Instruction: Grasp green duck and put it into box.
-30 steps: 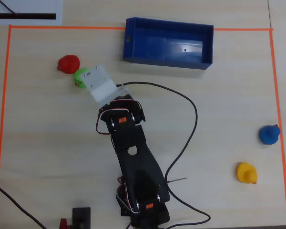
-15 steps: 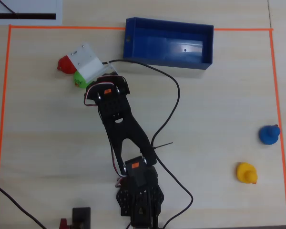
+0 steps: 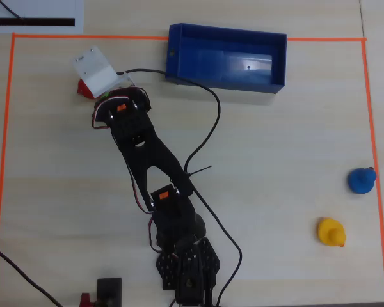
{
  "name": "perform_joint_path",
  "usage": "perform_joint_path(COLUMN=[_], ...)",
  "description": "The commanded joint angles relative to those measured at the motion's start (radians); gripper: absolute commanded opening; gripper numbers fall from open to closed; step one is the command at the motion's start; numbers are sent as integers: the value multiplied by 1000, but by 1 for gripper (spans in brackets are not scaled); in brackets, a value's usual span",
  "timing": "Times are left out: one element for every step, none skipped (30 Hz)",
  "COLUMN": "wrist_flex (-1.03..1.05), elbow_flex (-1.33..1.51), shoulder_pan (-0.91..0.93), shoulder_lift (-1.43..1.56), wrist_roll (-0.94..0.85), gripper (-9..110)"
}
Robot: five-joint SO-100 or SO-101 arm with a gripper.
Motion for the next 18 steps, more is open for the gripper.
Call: perform_joint_path(wrist_flex=[23, 28, 28, 28, 28, 28, 28, 28, 28, 28, 28, 28, 28, 28, 28, 28, 28, 28], elbow_flex=[-100, -115, -126, -135, -144, -152, -156, -161, -164, -169, -175, -183, -193, -206, -219, -235, -250, -262], shoulder_pan=[-26, -29, -34, -35, -38, -41, -41, -41, -41, -41, -38, -35, -31, -26, -20, -14, -8, -2], shoulder_lift=[-28, -43, -57, -69, -81, -92, -101, -109, -115, -121, -130, -141, -153, -166, -183, -198, -215, -229], wrist_roll=[32, 38, 43, 46, 52, 57, 66, 66, 66, 66, 66, 66, 66, 66, 66, 64, 63, 61], gripper=[30, 30, 30, 30, 30, 30, 30, 30, 30, 30, 30, 30, 30, 30, 30, 30, 30, 30])
